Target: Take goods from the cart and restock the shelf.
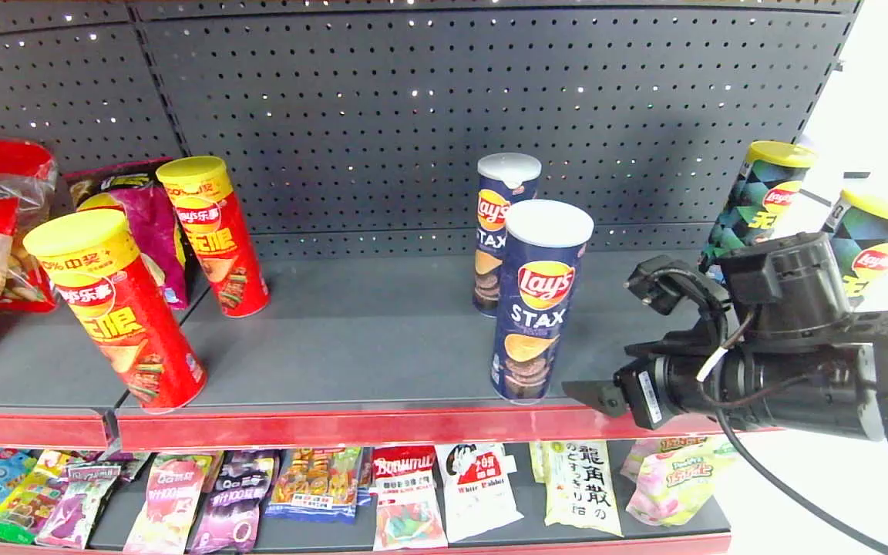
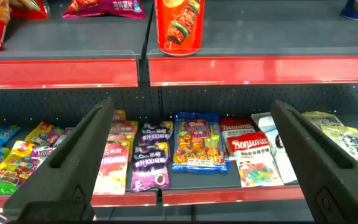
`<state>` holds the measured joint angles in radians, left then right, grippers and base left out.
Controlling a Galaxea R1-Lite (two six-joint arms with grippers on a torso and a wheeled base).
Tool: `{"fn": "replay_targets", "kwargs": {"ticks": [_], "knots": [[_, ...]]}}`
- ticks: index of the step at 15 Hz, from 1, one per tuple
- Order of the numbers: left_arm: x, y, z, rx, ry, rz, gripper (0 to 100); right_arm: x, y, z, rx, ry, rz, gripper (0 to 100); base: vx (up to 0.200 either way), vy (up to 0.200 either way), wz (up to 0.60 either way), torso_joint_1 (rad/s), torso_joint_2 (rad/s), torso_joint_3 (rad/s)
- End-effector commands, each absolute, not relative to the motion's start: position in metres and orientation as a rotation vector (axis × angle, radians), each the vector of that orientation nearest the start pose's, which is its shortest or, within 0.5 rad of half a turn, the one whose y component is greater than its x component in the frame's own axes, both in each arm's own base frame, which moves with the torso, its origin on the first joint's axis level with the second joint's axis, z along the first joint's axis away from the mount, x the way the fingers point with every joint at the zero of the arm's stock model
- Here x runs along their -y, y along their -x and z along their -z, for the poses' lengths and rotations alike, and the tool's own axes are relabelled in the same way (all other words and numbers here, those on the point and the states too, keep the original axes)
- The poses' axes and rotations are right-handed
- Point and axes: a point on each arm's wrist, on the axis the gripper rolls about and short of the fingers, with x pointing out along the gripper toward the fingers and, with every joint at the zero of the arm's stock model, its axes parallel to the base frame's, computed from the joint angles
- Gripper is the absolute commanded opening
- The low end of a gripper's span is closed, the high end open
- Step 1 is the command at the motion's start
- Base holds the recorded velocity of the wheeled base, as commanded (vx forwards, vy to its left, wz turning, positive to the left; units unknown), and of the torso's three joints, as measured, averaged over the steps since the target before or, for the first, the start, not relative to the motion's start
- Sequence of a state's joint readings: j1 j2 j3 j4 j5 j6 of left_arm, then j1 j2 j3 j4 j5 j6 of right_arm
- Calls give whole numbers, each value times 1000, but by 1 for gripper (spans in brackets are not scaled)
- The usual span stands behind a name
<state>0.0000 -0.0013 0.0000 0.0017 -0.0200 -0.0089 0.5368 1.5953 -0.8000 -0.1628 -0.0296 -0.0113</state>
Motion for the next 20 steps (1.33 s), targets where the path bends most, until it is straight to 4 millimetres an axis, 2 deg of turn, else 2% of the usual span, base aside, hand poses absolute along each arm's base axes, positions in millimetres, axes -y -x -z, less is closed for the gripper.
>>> {"fn": "replay_targets", "kwargs": {"ticks": [1, 7, 13, 20], "knots": [[0, 23, -75, -2, 9, 20, 100, -139, -238, -164, -620, 205, -467, 100, 0, 0, 0, 0, 0, 0], [0, 23, -75, -2, 9, 20, 100, -138, -255, -157, -584, 256, -397, 100, 0, 0, 0, 0, 0, 0], [0, 23, -75, -2, 9, 20, 100, -141, -256, -155, -587, 275, -410, 100, 0, 0, 0, 0, 0, 0], [0, 23, -75, -2, 9, 20, 100, -155, -253, -152, -589, 294, -451, 100, 0, 0, 0, 0, 0, 0]]}}
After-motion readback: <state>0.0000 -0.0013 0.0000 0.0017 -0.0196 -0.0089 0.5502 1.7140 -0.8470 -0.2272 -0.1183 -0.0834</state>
